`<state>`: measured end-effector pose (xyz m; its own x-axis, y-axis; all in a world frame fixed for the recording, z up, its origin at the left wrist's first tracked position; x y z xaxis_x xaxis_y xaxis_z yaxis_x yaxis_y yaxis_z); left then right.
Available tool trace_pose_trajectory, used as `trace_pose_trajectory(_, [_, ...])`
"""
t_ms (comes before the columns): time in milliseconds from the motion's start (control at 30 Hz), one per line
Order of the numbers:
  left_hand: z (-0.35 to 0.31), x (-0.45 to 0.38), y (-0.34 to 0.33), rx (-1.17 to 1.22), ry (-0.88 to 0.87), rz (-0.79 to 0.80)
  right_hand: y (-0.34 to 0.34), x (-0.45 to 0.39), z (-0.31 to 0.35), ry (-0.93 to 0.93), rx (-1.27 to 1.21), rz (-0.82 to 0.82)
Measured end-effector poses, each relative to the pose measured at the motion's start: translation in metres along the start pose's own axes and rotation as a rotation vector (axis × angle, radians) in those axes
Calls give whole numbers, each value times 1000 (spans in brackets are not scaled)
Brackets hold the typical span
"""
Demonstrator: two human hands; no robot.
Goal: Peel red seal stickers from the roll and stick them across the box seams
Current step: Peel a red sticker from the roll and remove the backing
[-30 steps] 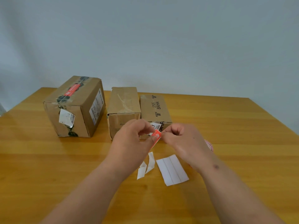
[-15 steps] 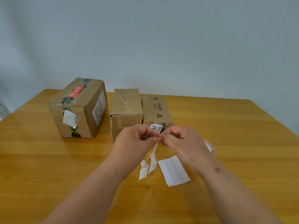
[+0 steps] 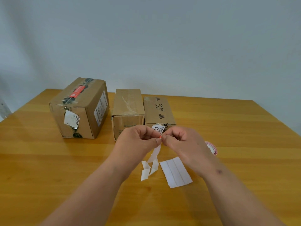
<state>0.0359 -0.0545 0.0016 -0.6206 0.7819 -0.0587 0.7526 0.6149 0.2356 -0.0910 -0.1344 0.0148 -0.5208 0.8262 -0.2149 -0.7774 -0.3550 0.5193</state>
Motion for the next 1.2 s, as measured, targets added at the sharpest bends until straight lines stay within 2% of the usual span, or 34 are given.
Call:
trace_pose_trajectory(333, [4, -3, 2, -48, 0, -23, -6, -4, -4, 58, 57, -8])
trace_pose_trajectory(567, [2, -6, 2, -232, -125, -30, -6, -5, -2, 70, 109, -17])
trace_pose_trajectory(1200, [0, -4, 4, -171, -68, -16, -7, -4, -2, 95, 125, -8])
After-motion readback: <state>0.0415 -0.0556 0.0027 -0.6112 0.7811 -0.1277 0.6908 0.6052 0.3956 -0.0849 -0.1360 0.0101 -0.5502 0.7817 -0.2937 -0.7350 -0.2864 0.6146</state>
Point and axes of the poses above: each hand's wrist, its own x-axis away from the middle knuckle, its own y-axis out of the back of the hand, z = x × y, the point moved 3 cm from there along -x, towards the middle knuckle, and after that the axes turned 10 degrees about -z, right-handed, at the moved point
